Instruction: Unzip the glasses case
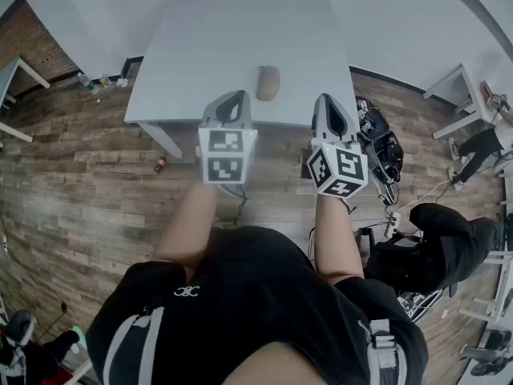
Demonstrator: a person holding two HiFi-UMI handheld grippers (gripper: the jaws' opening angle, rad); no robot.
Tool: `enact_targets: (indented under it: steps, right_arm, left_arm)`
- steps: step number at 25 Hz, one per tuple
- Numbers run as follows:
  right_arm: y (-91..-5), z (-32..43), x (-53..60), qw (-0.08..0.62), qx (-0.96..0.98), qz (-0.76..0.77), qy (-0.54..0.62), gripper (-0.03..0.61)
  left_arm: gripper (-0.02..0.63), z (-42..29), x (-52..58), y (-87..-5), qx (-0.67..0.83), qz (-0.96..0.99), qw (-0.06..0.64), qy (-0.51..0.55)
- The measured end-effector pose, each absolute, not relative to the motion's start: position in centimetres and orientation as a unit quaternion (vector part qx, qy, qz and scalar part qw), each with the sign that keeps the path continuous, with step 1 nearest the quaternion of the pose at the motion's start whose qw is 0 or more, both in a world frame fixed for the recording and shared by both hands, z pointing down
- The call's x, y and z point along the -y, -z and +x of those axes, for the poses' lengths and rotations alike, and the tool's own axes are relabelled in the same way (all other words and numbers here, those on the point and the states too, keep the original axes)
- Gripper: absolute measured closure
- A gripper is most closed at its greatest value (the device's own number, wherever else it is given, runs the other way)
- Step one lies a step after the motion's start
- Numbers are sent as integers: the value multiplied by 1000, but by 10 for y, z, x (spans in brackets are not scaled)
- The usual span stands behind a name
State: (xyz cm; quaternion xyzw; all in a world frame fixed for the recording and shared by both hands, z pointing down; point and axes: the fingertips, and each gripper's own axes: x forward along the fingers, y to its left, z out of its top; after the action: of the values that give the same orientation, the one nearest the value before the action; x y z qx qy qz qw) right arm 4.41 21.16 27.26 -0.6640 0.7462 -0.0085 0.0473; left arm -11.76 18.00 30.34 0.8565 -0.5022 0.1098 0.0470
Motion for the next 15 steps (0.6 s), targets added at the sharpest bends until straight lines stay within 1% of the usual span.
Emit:
enact_targets:
  steps: [3,9,13,15]
  right_arm:
    - [-275,33,-205,47,-741,-670,12,565]
    - [-280,3,-190,38,-736,-676,16,565]
    - [-279,-18,-183,63,-736,-674,21,563]
    - [-281,-29,-177,63,-731,-679,23,563]
  left_arm:
    - [609,-135,-168,-311,499,857,69,-107]
    - [609,-177,-143,-320,507,850,84,-111]
    - [609,-196,-132,-321,498,856,87,-109]
    - [609,-207,-124,-322,491,860,88,-109]
